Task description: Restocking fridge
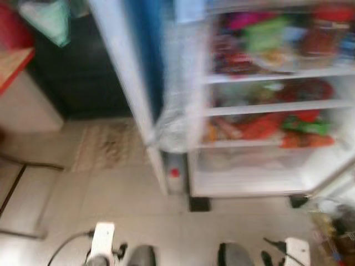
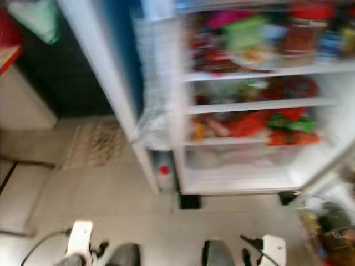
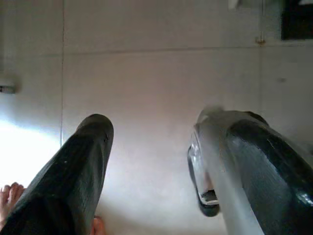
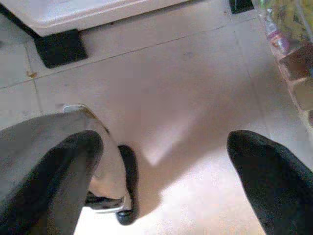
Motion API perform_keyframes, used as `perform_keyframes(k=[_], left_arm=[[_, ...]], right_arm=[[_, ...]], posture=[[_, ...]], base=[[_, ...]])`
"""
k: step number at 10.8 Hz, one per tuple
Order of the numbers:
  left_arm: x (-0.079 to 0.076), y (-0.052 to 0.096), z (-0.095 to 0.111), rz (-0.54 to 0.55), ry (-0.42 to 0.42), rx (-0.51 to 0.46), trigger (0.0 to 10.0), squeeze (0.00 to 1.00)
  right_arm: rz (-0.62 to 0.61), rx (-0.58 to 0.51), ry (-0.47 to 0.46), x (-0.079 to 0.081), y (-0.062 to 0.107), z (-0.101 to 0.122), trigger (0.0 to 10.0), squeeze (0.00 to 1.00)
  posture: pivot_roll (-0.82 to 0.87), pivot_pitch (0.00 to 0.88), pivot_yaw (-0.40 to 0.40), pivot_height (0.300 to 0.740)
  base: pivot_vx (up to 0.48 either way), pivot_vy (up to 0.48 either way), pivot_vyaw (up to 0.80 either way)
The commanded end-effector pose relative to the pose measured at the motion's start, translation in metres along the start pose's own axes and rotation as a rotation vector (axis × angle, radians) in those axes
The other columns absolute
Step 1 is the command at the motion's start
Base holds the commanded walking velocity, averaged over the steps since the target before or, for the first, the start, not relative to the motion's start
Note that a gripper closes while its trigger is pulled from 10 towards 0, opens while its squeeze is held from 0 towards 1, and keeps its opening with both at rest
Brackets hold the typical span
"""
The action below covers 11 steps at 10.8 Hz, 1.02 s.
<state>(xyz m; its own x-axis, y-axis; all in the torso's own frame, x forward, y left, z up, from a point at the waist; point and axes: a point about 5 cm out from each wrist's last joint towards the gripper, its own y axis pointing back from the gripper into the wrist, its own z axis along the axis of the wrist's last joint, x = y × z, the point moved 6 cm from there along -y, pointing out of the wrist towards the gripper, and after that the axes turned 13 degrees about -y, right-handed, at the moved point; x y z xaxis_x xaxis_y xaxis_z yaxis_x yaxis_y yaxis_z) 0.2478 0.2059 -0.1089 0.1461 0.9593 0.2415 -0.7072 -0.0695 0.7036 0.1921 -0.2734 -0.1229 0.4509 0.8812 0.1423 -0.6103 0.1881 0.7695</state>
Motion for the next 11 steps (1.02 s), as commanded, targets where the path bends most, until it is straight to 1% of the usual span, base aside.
perform_keyframes(k=[1,2,5,6,11], left_arm=[[0.006,0.005,-0.022,0.012,0.008,0.063,10.0,0.0],[0.005,0.005,-0.022,0.012,0.011,0.063,10.0,0.0],[-0.003,0.005,-0.021,-0.007,0.01,0.06,10.0,0.0],[-0.004,0.005,-0.02,-0.009,0.011,0.056,10.0,0.0],[-0.011,0.004,-0.016,-0.027,0.017,0.042,10.0,0.0]], right_arm=[[0.005,0.028,-0.017,0.004,0.001,-0.011,10.0,0.0],[0.004,0.029,-0.016,0.004,0.001,-0.011,10.0,0.0],[-0.001,0.032,-0.006,0.003,0.001,-0.011,10.0,0.0],[0.005,0.023,-0.018,0.004,0.001,-0.01,10.0,0.0],[0.014,0.022,-0.02,0.007,0.0,-0.009,10.0,0.0]], posture=[[-0.13,0.148,0.082,0.647],[-0.13,0.155,0.083,0.647],[-0.13,0.159,0.082,0.647],[-0.13,0.159,0.082,0.647],[-0.13,0.158,0.083,0.74]], base=[[0.0,0.48,0.0],[0.0,0.307,0.0],[0.0,0.0,0.0],[0.0,0.0,0.0],[0.0,0.0,0.0]])
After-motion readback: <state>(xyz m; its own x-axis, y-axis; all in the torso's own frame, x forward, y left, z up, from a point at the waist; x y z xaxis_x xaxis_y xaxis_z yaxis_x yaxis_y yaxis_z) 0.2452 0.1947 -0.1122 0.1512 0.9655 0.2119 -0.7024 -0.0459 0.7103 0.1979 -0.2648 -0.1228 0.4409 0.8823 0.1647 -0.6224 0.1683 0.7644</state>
